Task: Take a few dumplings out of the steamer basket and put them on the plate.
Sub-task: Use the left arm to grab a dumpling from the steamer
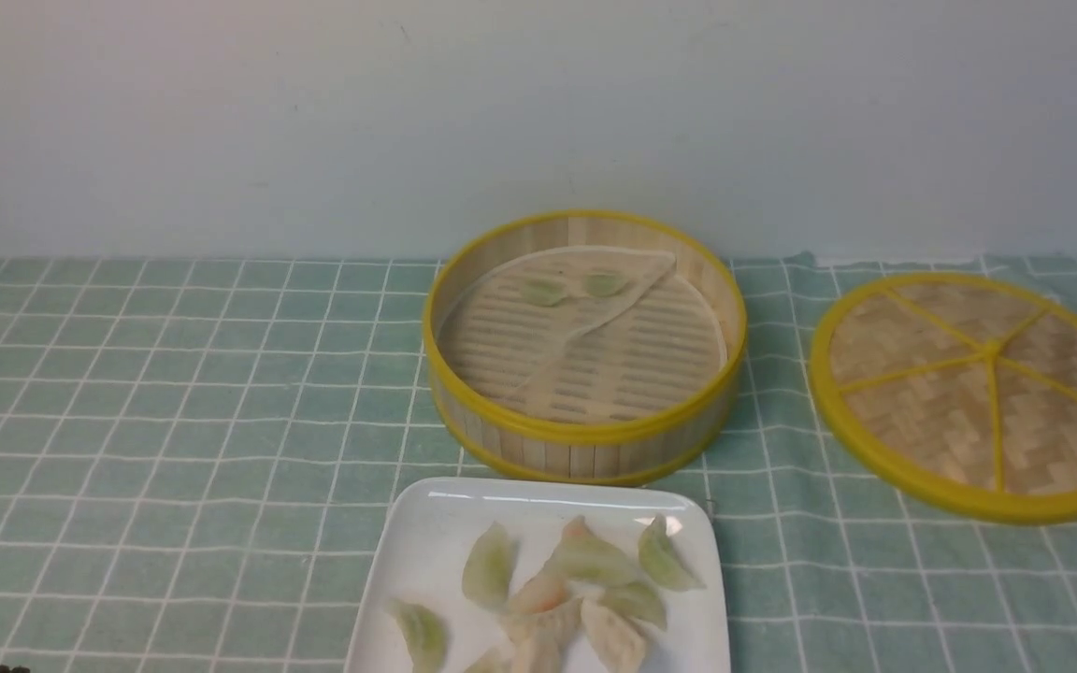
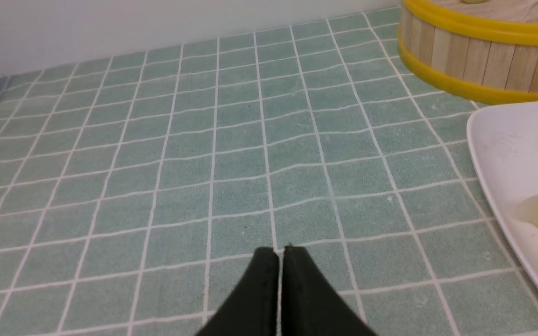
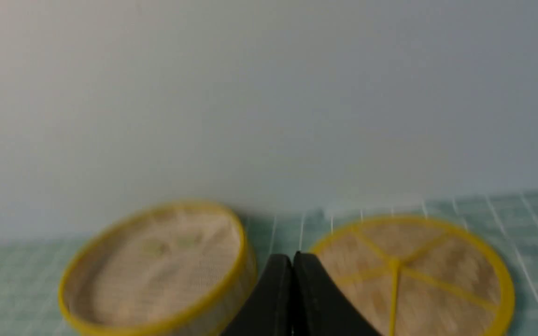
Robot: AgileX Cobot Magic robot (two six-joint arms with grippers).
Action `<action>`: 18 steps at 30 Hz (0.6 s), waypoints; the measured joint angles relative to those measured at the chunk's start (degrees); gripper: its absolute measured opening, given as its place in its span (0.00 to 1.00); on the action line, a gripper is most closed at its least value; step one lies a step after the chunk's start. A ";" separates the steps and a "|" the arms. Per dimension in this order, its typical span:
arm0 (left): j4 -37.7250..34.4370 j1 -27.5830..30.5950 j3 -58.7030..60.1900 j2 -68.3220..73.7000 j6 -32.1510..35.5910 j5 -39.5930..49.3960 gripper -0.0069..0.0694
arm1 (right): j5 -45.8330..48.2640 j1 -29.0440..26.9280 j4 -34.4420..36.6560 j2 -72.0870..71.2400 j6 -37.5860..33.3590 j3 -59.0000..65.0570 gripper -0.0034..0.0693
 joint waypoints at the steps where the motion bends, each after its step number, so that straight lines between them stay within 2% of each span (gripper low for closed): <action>1: 0.00 0.00 0.00 0.00 0.00 0.00 0.08 | 3.88 0.00 1.01 2.86 -1.63 -2.03 0.03; 4: 0.00 0.00 0.00 0.00 0.00 0.00 0.08 | 15.75 0.00 5.52 13.11 -9.23 -8.17 0.03; 7: 0.00 0.00 0.00 0.00 0.00 0.00 0.08 | 20.19 0.00 9.08 19.89 -13.88 -11.40 0.03; 11: 0.00 0.00 0.00 0.00 0.00 0.00 0.08 | 20.95 0.00 12.96 25.46 -18.56 -13.06 0.03; 16: 0.00 0.00 0.00 0.00 0.00 0.00 0.08 | 20.22 0.00 17.72 31.50 -29.23 -13.30 0.03; 18: 0.07 0.00 0.00 0.00 0.04 0.00 0.08 | 20.87 0.00 18.24 33.63 -31.37 -14.28 0.03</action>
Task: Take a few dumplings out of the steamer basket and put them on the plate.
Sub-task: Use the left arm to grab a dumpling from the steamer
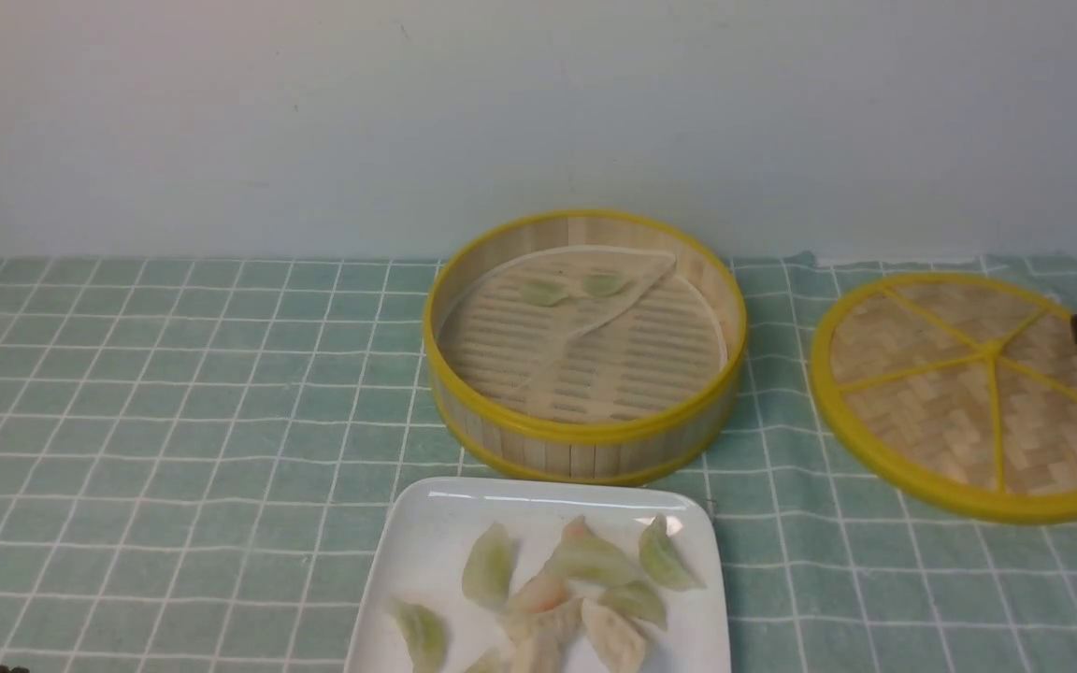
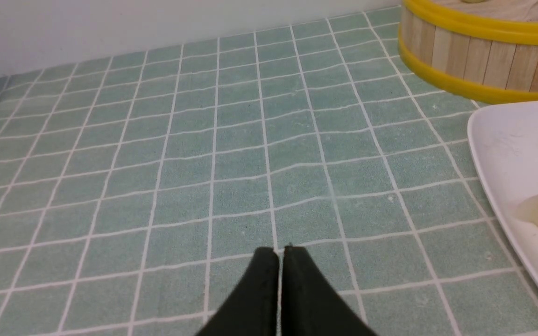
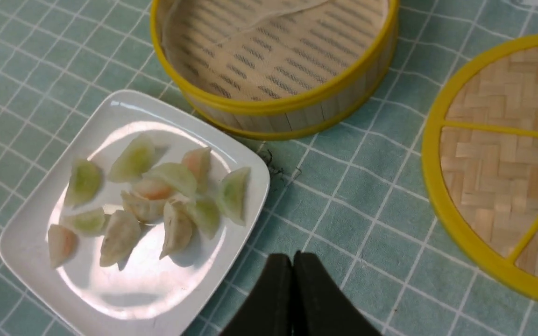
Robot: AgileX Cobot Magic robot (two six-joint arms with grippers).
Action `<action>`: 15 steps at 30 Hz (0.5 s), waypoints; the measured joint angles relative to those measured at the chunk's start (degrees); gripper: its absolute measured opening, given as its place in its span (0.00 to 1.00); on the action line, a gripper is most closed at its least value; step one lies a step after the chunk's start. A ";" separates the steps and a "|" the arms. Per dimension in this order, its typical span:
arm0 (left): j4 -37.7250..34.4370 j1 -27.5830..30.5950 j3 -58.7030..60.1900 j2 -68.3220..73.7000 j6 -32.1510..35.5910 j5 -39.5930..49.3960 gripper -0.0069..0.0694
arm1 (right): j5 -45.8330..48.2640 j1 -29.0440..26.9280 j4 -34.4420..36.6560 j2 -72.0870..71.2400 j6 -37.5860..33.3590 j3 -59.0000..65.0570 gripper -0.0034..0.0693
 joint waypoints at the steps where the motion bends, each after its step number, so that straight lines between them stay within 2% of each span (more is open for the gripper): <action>1: 0.09 0.00 0.00 0.00 0.00 0.00 0.08 | 0.13 0.00 0.00 0.00 -0.18 0.00 0.03; 4: -0.06 0.00 0.29 0.00 -0.25 -2.28 0.08 | 1.34 0.00 0.08 4.03 -1.73 -4.17 0.03; 7: -3.45 0.00 0.43 0.00 -2.52 -8.34 0.08 | 1.39 0.00 0.08 6.90 -1.94 -7.65 0.03; 10: -12.50 0.00 0.43 0.00 -8.20 -22.21 0.08 | 1.39 1.81 -2.06 9.84 -1.63 -11.97 0.03; 11: -13.57 0.00 0.43 0.00 -8.45 -22.80 0.08 | 1.34 2.36 -2.34 9.97 -1.52 -12.29 0.03; 12: -17.56 0.00 0.43 0.00 -10.33 -30.21 0.08 | 1.34 5.29 -4.64 10.94 -1.28 -13.13 0.03; 14: -20.35 0.00 0.43 0.00 -11.70 -37.23 0.08 | 1.41 7.94 -6.82 11.73 -0.78 -13.59 0.03; 15: -23.18 0.00 0.30 0.00 -13.24 -43.35 0.08 | 1.41 11.08 -9.16 12.62 0.17 -13.70 0.03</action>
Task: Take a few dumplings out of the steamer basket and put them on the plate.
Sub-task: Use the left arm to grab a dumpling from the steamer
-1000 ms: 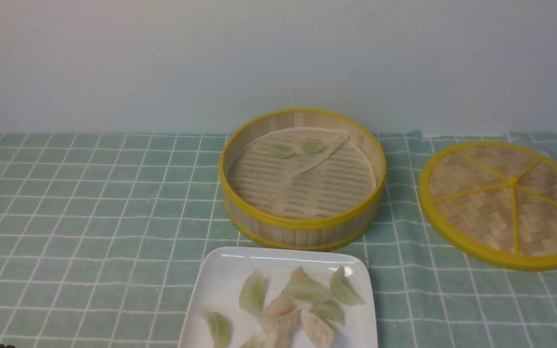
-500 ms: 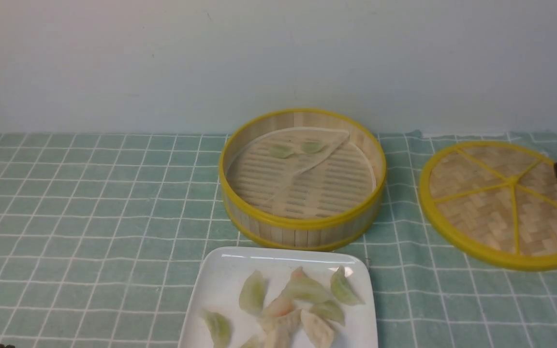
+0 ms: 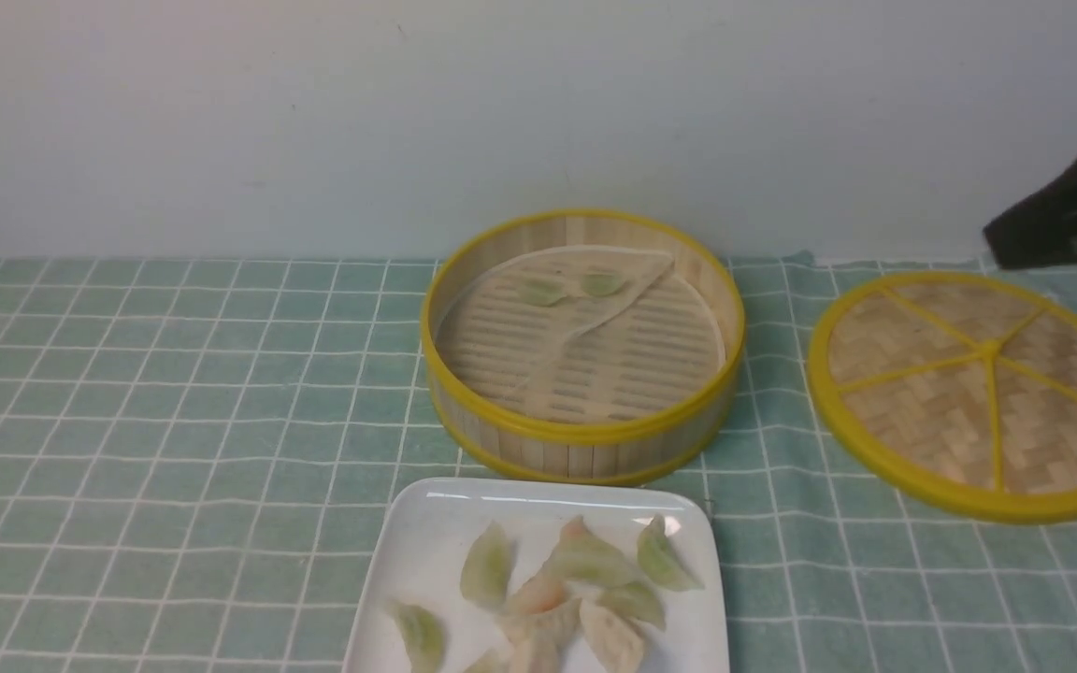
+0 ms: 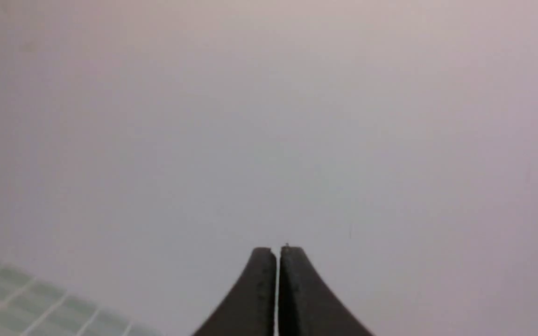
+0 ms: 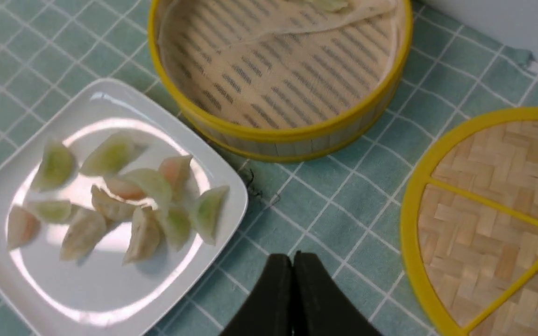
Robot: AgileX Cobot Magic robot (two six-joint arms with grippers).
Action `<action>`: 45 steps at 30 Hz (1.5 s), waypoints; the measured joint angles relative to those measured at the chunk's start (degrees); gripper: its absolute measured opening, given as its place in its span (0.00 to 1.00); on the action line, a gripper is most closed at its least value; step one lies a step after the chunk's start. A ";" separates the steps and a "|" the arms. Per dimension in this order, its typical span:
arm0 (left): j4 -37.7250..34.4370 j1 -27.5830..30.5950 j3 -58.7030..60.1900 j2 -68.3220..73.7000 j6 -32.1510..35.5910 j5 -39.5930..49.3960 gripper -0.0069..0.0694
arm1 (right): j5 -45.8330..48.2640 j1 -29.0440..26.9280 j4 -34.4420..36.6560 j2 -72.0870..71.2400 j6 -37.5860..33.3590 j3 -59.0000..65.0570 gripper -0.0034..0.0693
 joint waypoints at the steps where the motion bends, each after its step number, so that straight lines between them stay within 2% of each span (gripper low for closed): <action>1: -2.09 0.00 -0.90 0.00 -1.46 -2.30 0.08 | 0.06 2.86 -2.02 0.82 1.32 0.00 0.03; 4: -2.52 -0.47 -6.37 1.68 -2.70 1.39 0.08 | 0.06 6.63 -5.80 2.64 4.43 0.00 0.03; 7: 2.10 -1.21 -19.62 10.31 -2.07 18.45 0.08 | 0.06 9.17 -8.56 3.84 6.34 0.00 0.03; 9: 5.56 -1.59 -30.73 20.61 -0.71 33.68 0.08 | 0.06 9.92 -8.77 3.94 6.95 0.00 0.03; 11: 7.03 -1.59 -35.90 27.02 0.31 42.21 0.08 | 0.06 10.08 -8.55 3.94 7.03 0.00 0.03; 13: 7.96 -1.59 -48.18 41.36 3.81 57.26 0.08 | 0.06 10.14 -7.21 3.94 7.15 0.00 0.03; 14: 7.96 -1.59 -49.85 42.46 4.46 59.29 0.08 | 0.06 10.14 -7.12 3.94 7.15 0.00 0.03; 15: 7.48 -1.59 -55.91 51.05 7.96 65.86 0.08 | 0.06 10.14 -6.34 3.94 7.20 0.00 0.03; 17: 5.08 -1.59 -62.47 62.40 14.61 71.02 0.08 | 0.06 10.14 -5.69 3.94 7.82 0.00 0.03; 19: 3.36 -1.59 -65.55 67.38 18.08 72.73 0.08 | 0.06 10.16 -5.58 3.94 8.30 0.00 0.03; 21: -2.87 -1.59 -74.25 79.74 26.66 77.37 0.08 | 0.06 10.16 -5.55 3.94 9.42 0.00 0.03; 26: -7.05 -3.50 -87.76 97.64 32.01 84.76 0.08 | 0.06 10.16 -5.55 3.94 10.63 0.00 0.03; 32: -1.55 -8.72 -103.34 110.85 32.47 87.26 0.08 | 0.06 10.16 -5.55 3.51 12.08 0.00 0.03; 35: 2.38 -11.75 -115.14 119.71 32.53 89.77 0.08 | 0.06 10.16 -5.55 2.95 13.45 0.00 0.03; 37: 3.01 -12.43 -118.89 122.49 32.53 90.58 0.08 | 0.06 10.16 -5.55 2.83 13.90 0.00 0.03; 40: 3.91 -13.70 -131.05 131.58 32.13 91.51 0.08 | 0.06 10.16 -5.55 2.59 14.61 0.00 0.03; 41: 4.57 -14.16 -138.33 136.81 31.06 91.51 0.08 | 0.06 10.16 -5.54 2.57 14.68 0.00 0.03; 45: 6.01 -14.78 -149.61 144.10 29.22 91.70 0.08 | 0.06 10.16 -5.54 2.57 15.48 0.00 0.03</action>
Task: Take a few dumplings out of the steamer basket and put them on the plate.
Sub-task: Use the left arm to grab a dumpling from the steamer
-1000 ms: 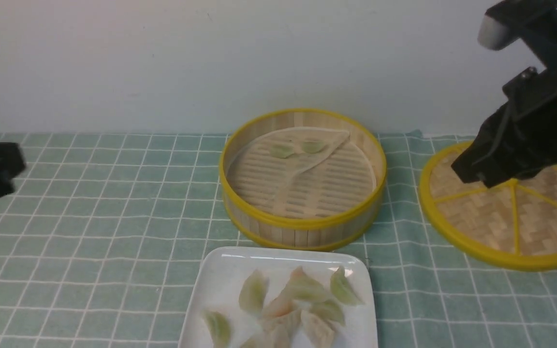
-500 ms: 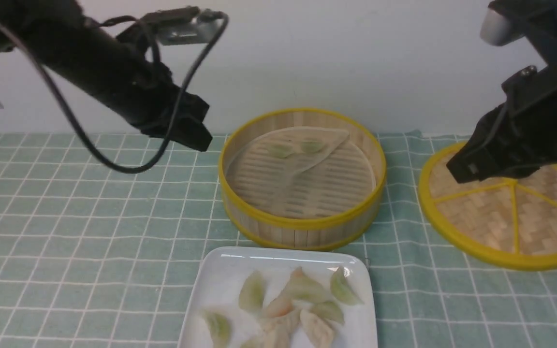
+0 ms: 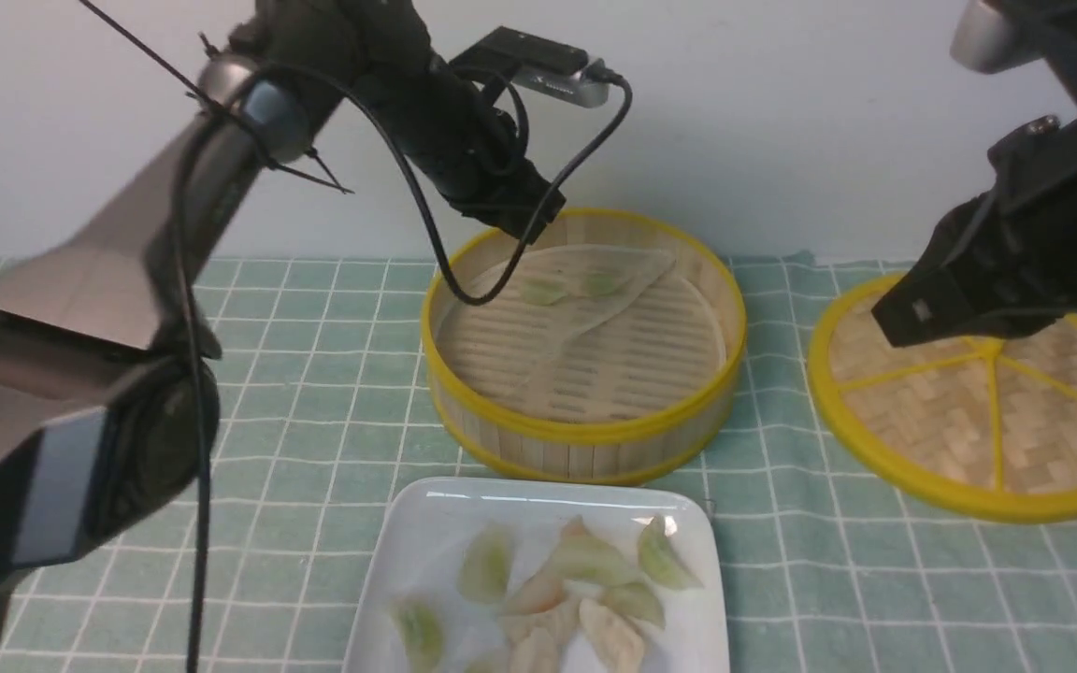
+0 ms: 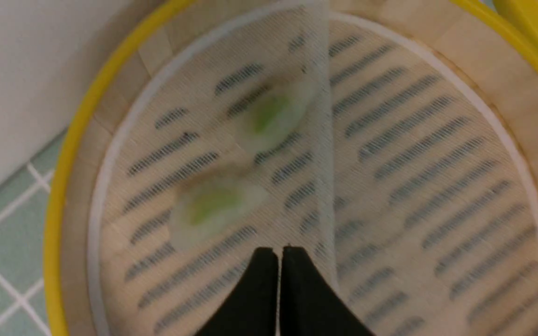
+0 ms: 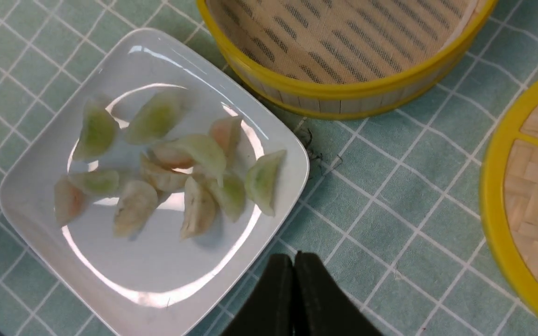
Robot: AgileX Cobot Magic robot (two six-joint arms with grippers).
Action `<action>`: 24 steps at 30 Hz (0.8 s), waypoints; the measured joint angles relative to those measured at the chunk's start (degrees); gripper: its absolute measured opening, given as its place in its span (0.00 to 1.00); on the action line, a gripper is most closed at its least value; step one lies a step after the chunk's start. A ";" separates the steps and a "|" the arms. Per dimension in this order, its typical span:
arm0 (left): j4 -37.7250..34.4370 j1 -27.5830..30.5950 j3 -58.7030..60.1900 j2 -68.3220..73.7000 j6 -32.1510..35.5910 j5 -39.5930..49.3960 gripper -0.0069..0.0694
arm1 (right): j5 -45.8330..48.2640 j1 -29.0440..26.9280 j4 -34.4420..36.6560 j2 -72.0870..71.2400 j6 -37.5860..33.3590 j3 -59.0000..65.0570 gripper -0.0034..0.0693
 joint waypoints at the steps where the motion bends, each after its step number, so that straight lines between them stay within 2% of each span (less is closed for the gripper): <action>1: 0.53 -0.35 -4.22 2.81 -0.21 0.06 0.08 | 0.00 0.05 0.00 0.00 0.67 0.00 0.03; 6: 1.92 -1.14 -7.75 5.35 -1.06 0.27 0.09 | 0.00 0.05 0.00 0.00 1.17 0.00 0.03; 10: 6.72 -2.38 -8.23 5.42 -1.42 0.86 0.19 | 0.00 0.05 0.00 0.00 1.92 0.00 0.03; 14: 9.65 -2.91 -8.36 6.77 -1.47 0.99 0.38 | 0.00 0.05 0.05 0.00 2.72 0.00 0.03; 15: 9.65 -2.91 -8.36 7.04 -1.47 0.99 0.39 | 0.00 0.05 0.05 0.00 2.77 0.00 0.03; 17: 10.06 -2.91 -8.41 8.64 -1.14 0.99 0.53 | 0.00 0.05 0.05 0.00 3.44 0.00 0.03; 20: 10.64 -2.91 -8.41 10.60 0.40 0.73 0.66 | 0.00 0.05 0.05 0.00 3.69 0.00 0.03; 24: 11.01 -2.91 -8.41 12.29 1.49 -2.65 0.73 | 0.00 0.05 0.05 0.00 3.73 0.00 0.03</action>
